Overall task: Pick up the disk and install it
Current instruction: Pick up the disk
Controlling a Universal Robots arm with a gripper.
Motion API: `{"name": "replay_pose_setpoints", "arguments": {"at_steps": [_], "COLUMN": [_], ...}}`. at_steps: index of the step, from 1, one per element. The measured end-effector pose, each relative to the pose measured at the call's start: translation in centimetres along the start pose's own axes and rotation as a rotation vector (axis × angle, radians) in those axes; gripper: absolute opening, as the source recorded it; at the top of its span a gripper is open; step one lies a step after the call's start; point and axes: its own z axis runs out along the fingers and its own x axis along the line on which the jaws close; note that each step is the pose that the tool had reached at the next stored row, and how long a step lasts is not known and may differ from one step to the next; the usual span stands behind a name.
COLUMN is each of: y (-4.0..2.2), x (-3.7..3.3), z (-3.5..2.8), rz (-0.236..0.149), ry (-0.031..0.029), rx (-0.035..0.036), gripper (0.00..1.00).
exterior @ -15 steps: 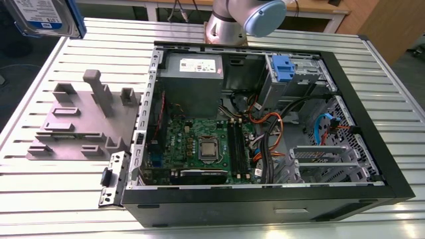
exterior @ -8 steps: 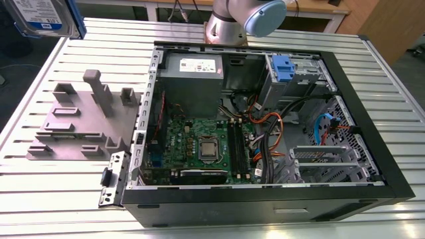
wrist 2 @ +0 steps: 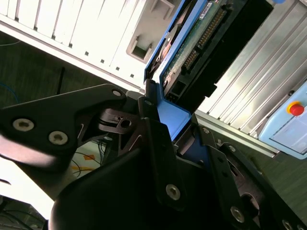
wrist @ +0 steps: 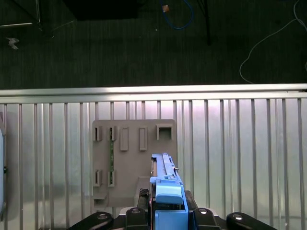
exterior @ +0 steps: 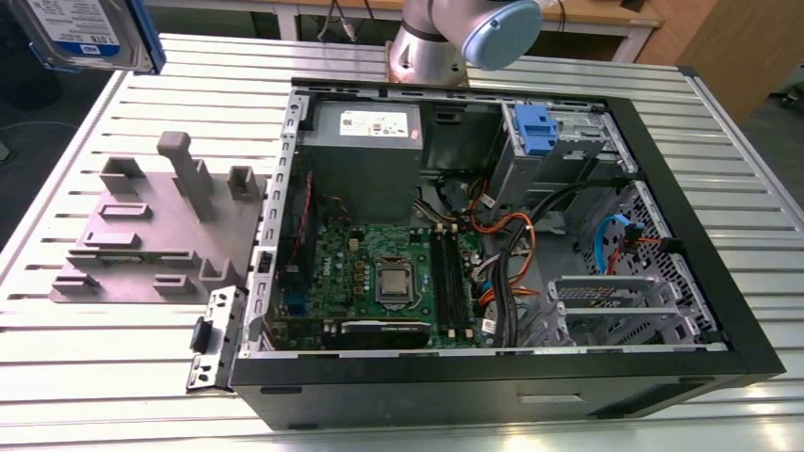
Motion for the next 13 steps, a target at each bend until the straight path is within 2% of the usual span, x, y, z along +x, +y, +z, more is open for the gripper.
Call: {"name": "replay_pose_setpoints", "arguments": {"at_steps": [13], "y": [-0.25], "x": [-0.01], "z": [-0.01], "rz": [0.0], "ry": [0.0001], "rx": [-0.0002], "gripper": [0.36]}}
